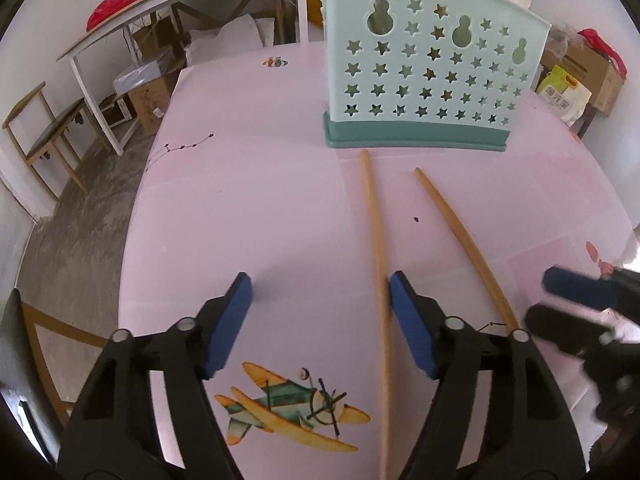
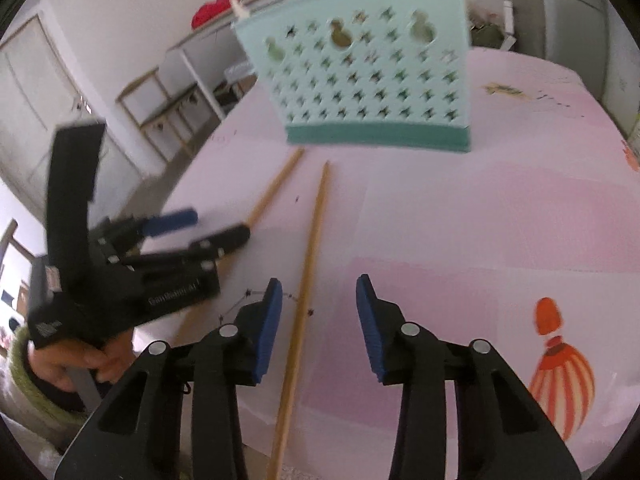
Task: Organize utensils
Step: 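Move both grippers to the last two chopsticks and close the right gripper on one, then close the left gripper on the other chopstick while the right holds its chopstick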
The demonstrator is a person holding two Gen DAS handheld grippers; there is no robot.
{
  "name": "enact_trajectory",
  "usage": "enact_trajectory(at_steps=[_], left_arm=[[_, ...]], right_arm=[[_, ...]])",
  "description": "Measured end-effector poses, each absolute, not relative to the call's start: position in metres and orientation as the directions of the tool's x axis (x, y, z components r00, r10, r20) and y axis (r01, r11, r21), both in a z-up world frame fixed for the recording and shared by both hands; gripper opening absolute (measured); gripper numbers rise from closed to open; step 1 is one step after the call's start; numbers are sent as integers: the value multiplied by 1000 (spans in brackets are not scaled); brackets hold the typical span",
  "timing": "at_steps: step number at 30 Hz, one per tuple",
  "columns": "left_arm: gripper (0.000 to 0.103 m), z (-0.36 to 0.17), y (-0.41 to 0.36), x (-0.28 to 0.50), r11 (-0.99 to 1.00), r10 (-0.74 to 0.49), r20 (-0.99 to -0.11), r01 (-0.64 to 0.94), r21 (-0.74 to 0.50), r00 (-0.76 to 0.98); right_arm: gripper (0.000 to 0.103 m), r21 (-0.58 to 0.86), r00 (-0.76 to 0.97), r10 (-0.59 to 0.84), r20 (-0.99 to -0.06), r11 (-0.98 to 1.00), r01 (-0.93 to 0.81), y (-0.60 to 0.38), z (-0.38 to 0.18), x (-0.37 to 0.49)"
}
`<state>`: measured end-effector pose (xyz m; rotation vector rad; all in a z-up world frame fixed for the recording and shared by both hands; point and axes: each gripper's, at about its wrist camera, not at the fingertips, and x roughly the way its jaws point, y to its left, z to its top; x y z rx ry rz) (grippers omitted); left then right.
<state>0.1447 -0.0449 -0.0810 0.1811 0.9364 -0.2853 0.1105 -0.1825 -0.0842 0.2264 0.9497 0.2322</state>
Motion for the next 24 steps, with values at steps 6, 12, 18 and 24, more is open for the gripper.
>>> enact_trajectory(at_steps=[6,12,18,24], left_arm=[[45,-77,-52,143,935,-159,-817,350,55,554],[31,-77,-58,137,928,-163,-820,367,61,549],[28,-76,-61,133,929,-155,-822,364,67,548],[28,-75,-62,133,927,-147,-819,366,81,554]], right_arm=[[21,241,548,257,-796,965,-103,-172,-90,117],[8,199,555,214,-804,976,-89,-168,-91,118],[7,202,562,183,-806,979,-29,-188,-90,118],[7,213,566,160,-809,977,29,-208,-91,117]])
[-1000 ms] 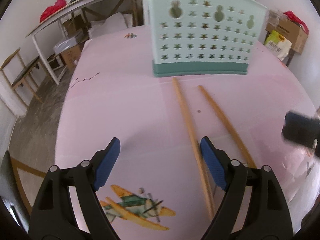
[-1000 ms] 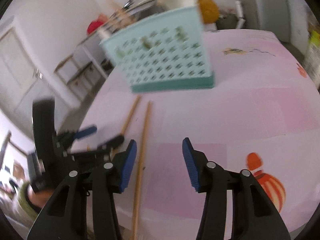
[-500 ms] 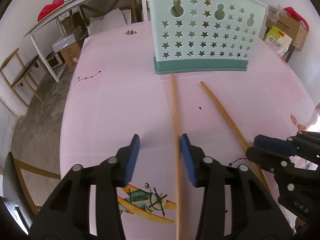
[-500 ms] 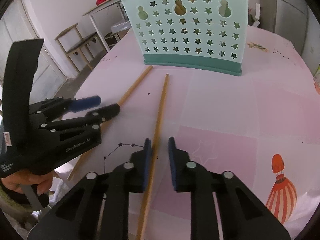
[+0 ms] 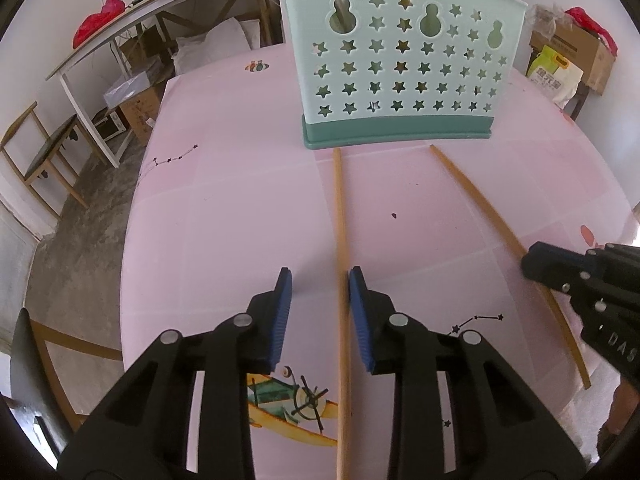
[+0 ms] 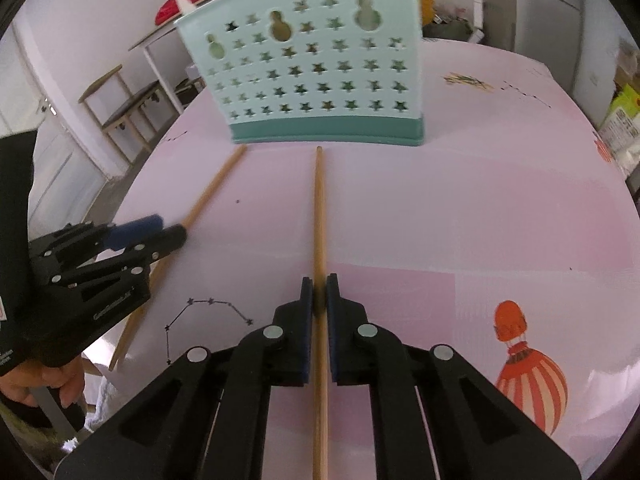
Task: Organize utensils
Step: 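Close the left gripper on the other chopstick while the right holds its chopstick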
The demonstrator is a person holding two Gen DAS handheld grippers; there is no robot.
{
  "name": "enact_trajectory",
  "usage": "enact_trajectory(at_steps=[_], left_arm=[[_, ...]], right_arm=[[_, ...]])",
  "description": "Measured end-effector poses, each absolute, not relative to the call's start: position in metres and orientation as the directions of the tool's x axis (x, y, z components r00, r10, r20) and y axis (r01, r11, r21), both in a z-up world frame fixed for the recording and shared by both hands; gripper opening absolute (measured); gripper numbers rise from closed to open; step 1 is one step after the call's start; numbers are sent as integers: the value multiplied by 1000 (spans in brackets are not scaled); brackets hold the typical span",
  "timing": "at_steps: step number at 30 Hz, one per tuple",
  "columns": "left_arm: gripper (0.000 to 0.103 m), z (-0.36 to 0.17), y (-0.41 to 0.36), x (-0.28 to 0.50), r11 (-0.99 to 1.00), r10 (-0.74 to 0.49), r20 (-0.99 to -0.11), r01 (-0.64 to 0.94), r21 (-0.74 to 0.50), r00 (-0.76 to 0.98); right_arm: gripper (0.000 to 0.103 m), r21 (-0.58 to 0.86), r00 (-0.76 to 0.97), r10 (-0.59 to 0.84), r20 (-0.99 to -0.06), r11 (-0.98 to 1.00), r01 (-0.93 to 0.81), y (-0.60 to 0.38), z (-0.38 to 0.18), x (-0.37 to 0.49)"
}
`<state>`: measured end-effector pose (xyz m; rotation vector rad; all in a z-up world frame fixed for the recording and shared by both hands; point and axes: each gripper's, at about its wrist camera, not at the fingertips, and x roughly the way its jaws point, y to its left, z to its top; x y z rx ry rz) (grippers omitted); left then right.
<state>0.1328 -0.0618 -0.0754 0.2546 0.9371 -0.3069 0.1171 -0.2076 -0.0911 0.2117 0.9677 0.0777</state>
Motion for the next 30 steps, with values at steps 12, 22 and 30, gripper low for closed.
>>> enact_trajectory(at_steps=[12,22,30], left_arm=[[27,-74,-64,132,926,-139,-820,366,91,556],[26,-74,-64,132,926,-139,-820,366,91,555],[12,-74,-63,132,927,-151,-822,368,76,549]], right_arm=[[7,229,565,164,-808,972,46,-213,-92,118],[7,235,564,168,-809,971,48,-212,-92,118],[7,237,564,169,-808,970,49,-213,-92,118]])
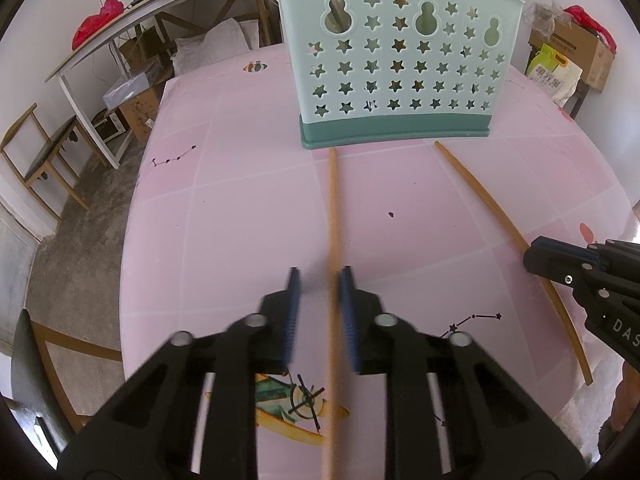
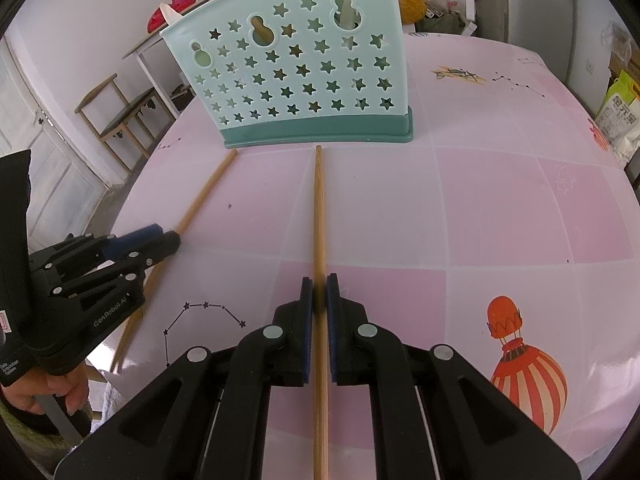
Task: Organize utensils
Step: 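Close the left gripper on the other chopstick while the right holds its chopstick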
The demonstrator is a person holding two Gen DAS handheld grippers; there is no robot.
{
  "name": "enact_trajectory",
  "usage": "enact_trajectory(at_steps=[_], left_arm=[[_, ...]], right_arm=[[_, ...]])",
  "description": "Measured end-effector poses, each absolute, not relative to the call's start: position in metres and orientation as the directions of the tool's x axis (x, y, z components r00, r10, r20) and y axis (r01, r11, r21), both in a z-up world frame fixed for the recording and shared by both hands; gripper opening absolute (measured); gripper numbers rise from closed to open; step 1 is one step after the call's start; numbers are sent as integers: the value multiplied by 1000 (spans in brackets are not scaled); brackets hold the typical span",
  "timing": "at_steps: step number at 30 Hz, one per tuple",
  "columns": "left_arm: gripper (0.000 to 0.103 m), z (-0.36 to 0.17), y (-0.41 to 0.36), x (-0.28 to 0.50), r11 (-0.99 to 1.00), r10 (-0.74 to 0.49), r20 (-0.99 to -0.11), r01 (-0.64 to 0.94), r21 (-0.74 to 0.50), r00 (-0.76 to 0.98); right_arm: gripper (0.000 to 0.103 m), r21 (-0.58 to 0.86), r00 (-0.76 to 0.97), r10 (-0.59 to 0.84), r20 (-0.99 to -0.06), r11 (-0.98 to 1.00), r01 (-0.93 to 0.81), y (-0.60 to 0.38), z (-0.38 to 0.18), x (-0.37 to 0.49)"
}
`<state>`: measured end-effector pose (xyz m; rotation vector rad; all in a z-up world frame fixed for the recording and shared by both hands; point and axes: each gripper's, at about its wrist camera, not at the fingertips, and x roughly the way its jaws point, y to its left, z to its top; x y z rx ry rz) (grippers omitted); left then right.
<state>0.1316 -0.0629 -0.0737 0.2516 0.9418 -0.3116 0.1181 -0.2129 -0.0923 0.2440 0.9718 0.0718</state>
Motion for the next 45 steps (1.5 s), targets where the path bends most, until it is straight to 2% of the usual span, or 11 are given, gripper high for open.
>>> enact_trajectory(at_steps=[1,6,16,20,22,24,30,32,35,42,45], left_arm=[[4,-74,-62,131,927,-161,-823,370,63,544],[4,-73,-47,129,939,-218,-831,342,-35,512],[5,-82,-10,112,897,-442,-825,183,-402,352],[20,-78,-19,109,911,-409,-832,212,-353,373],[21,-78,-25,113,914,-400,-837,229,-334,375],[21,-78,-33,117,917,-388,-839,256,-307,381],[20,-76,-57,123,932,-244,-837,358,-62,489],[12,-77,-60,126,934,-208,-832,358,-12,515],[7,-76,-61,132,936,-195,-830,352,2,522],[6,-74,-57,133,937,-185,-829,349,13,528],[6,-74,-58,133,938,-182,-829,347,15,529]], right_arm=[[7,237,564,169,-808,970,49,-213,-92,118],[7,241,564,172,-808,969,50,-214,-93,119],[7,254,565,180,-806,966,54,-217,-94,117],[7,257,564,182,-805,965,55,-219,-95,117],[7,257,565,182,-805,965,55,-218,-95,117],[7,258,565,183,-804,965,55,-219,-95,117],[7,250,564,179,-806,967,49,-218,-94,117],[7,241,560,176,-810,970,43,-217,-93,116],[7,235,548,177,-817,971,37,-217,-92,115],[9,225,536,175,-826,974,28,-218,-89,119],[16,201,538,160,-828,979,18,-213,-88,126]])
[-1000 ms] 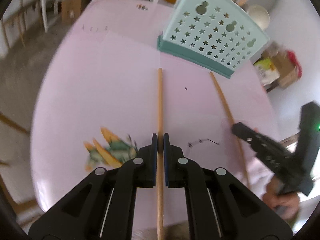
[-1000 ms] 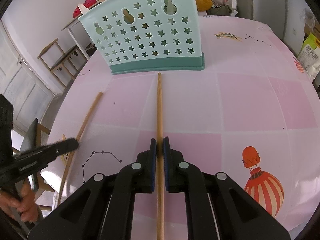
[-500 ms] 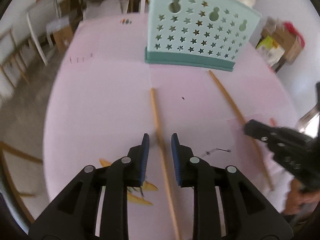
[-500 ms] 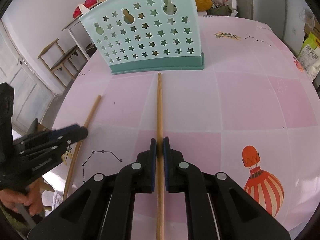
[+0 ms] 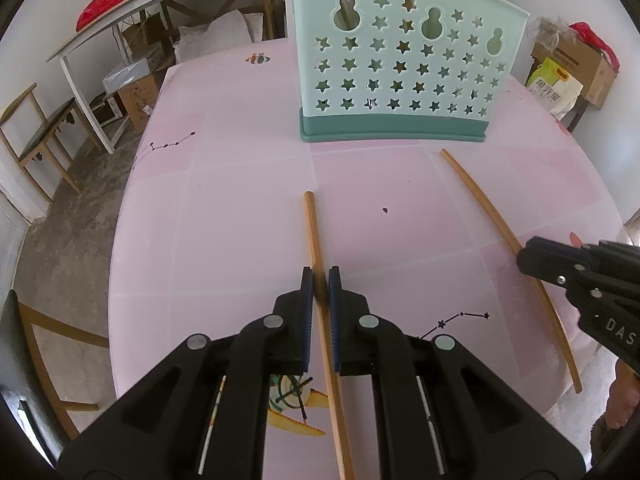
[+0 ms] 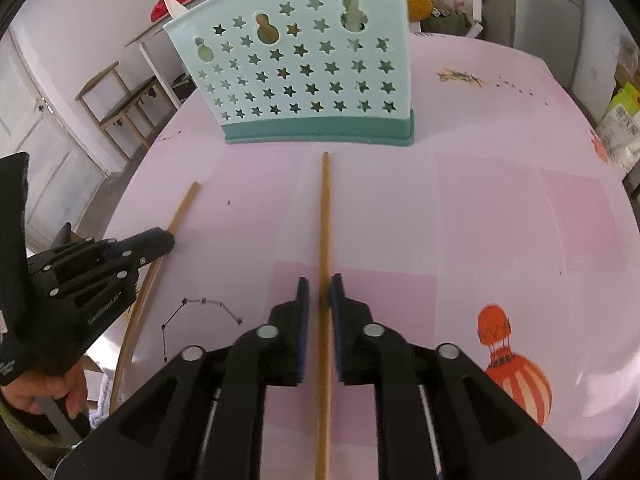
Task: Organize utensils
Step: 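Close the left gripper on the other chopstick while the right holds its chopstick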
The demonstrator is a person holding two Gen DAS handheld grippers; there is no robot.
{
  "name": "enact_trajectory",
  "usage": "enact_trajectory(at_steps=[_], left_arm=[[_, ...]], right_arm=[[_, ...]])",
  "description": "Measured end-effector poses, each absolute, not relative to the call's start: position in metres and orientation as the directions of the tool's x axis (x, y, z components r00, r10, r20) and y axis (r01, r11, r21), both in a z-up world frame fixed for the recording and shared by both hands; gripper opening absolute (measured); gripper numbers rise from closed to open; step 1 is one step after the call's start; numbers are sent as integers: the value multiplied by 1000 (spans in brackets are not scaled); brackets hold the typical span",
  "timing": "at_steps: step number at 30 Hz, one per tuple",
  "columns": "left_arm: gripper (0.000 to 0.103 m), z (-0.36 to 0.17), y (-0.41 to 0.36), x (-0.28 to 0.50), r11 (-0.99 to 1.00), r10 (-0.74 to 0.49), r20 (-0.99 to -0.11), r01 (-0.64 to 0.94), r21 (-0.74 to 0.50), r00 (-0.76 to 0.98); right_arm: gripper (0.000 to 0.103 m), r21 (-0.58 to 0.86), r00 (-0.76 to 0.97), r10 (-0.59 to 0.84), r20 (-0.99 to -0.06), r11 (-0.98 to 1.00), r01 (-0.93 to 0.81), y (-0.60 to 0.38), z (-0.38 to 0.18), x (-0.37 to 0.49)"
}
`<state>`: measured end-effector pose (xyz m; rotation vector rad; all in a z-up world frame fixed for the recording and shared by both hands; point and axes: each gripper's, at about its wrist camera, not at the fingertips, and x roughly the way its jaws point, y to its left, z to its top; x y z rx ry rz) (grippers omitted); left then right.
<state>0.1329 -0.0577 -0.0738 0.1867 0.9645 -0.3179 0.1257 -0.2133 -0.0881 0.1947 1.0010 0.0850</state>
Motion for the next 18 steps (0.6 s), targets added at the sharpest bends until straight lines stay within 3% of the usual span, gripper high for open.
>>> enact_trajectory(at_steps=[7,11,18], left_arm=[[6,-75,-60,132,938,-175,-827,346,24,534],[6,-76,-61,133,938,-176,-827,345,23,534],[6,-76,-61,133,939,-174,-828,344,24,534]], right_arm=[[16,143,555,117,-824,990,3,-204,-89,141],[8,133,557,103,-824,991,14,-204,-89,142],[7,154,554,116,-824,988,21,-209,-91,138]])
